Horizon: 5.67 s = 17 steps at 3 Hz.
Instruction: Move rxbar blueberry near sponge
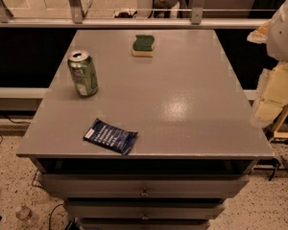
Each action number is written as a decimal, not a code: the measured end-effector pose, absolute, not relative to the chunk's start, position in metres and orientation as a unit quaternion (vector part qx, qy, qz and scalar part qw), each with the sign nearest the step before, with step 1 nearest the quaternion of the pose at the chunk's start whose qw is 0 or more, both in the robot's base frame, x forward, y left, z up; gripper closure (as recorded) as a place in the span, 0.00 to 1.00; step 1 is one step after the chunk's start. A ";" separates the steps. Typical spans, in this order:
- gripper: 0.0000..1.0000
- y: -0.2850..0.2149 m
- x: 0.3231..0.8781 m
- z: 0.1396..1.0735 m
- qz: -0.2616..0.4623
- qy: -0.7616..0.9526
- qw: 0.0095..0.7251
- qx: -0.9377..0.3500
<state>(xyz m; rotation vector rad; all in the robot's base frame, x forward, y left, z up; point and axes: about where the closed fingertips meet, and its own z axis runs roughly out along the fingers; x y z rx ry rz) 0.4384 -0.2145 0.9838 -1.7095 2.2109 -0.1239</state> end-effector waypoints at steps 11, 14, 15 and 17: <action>0.00 -0.058 0.387 0.921 0.235 0.685 0.514 -0.459; 0.00 0.004 0.409 0.889 0.247 0.675 0.524 -0.457; 0.00 0.017 0.419 0.874 0.256 0.674 0.524 -0.453; 0.00 0.044 0.431 0.852 0.279 0.668 0.517 -0.457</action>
Offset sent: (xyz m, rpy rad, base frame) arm -0.0334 0.0412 -0.0228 0.2200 -0.1174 -0.1352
